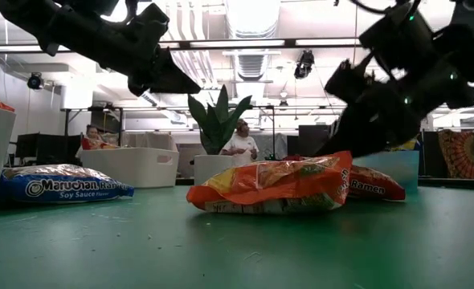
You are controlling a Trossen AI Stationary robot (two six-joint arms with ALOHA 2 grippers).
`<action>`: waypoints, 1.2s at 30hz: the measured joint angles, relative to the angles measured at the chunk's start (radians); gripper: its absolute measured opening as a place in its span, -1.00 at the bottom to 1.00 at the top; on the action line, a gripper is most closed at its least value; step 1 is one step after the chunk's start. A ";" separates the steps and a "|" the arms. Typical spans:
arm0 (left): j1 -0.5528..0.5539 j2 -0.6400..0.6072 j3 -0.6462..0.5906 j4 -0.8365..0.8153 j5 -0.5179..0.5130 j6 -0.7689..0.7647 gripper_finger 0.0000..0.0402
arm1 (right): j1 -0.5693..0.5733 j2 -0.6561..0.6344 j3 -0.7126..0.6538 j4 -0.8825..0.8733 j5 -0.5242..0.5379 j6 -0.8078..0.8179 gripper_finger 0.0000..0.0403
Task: Sort Maruchan noodles
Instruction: Put the red noodle pack into the white bin
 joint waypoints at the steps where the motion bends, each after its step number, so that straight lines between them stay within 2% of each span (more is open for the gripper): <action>1: 0.000 0.000 0.000 0.000 0.000 0.000 -1.00 | 0.000 0.020 0.005 0.007 0.000 0.005 -0.91; 9: 0.000 0.000 0.000 0.000 0.000 0.000 -1.00 | 0.000 0.095 0.041 0.033 0.001 0.006 -0.91; 17: 0.000 0.000 0.000 0.000 -0.001 0.000 -1.00 | -0.002 -0.021 0.041 -0.088 0.027 -0.008 -0.91; 25: 0.000 0.000 -0.001 0.000 -0.001 0.000 -1.00 | -0.002 -0.109 0.038 -0.110 0.098 -0.034 -0.91; 30: 0.000 0.000 -0.001 0.000 -0.001 0.000 -1.00 | -0.008 -0.063 0.038 -0.093 0.115 -0.017 -0.91; 36: 0.000 0.000 -0.001 0.000 -0.001 0.000 -1.00 | -0.024 0.059 0.038 -0.042 0.113 0.028 -0.91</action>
